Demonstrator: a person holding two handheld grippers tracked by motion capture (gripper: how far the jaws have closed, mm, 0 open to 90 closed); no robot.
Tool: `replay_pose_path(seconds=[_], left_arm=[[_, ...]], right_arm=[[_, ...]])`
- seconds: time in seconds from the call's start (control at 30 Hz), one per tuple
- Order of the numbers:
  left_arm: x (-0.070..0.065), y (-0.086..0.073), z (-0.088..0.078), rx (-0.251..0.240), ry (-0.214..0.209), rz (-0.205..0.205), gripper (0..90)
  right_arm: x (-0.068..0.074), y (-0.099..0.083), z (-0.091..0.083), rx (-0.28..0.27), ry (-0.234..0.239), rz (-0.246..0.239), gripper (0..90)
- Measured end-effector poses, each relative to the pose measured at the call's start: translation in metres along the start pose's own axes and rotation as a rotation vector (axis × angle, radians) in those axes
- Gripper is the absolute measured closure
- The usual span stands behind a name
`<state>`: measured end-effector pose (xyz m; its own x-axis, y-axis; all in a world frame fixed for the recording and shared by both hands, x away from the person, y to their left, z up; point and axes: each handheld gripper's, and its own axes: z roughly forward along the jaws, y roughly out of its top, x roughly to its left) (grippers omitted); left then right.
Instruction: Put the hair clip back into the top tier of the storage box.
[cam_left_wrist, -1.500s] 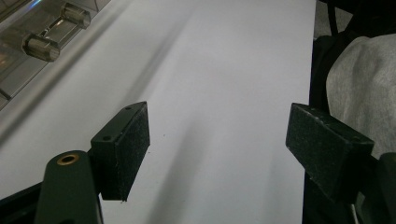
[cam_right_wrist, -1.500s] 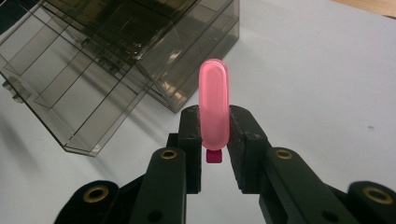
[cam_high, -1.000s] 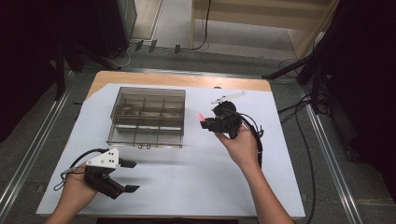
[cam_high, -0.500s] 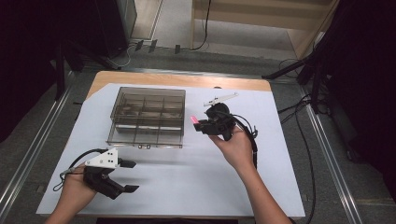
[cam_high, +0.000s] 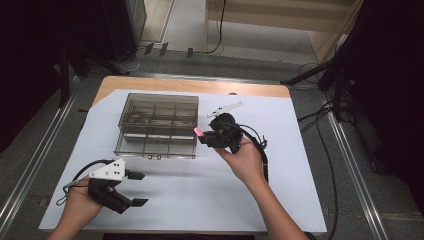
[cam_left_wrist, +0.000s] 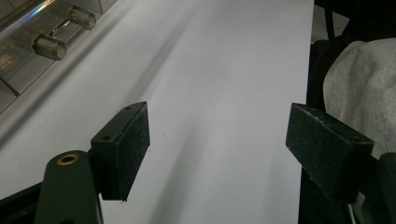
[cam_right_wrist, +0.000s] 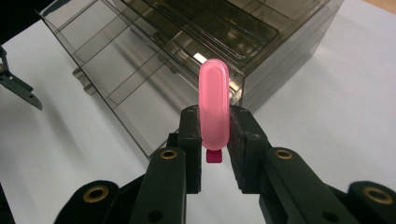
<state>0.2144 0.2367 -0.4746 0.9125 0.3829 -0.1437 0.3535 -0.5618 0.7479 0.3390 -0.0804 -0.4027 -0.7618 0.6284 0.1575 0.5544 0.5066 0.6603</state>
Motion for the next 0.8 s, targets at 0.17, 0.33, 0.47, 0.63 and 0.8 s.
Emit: replay_pose_path(seconds=[0.17, 0.33, 0.47, 0.63, 0.8], left_arm=[[0.0, 0.0, -0.001, 0.004, 0.004, -0.002, 23.1], [0.0, -0.001, -0.001, 0.005, 0.004, -0.001, 23.1], [0.0, -0.001, -0.002, 0.002, 0.006, -0.003, 23.1], [-0.001, -0.001, -0.002, 0.002, 0.005, -0.005, 23.1], [-0.001, -0.002, -0.002, 0.003, 0.008, -0.006, 23.1]], right_arm=[[0.005, 0.002, 0.003, 0.005, 0.016, -0.008, 76.7], [0.01, 0.003, 0.006, 0.01, 0.027, -0.019, 76.7], [0.012, 0.004, 0.009, 0.012, 0.033, -0.023, 76.6], [0.016, 0.005, 0.013, 0.015, 0.039, -0.028, 76.6], [0.018, 0.006, 0.016, 0.017, 0.045, -0.032, 76.6]])
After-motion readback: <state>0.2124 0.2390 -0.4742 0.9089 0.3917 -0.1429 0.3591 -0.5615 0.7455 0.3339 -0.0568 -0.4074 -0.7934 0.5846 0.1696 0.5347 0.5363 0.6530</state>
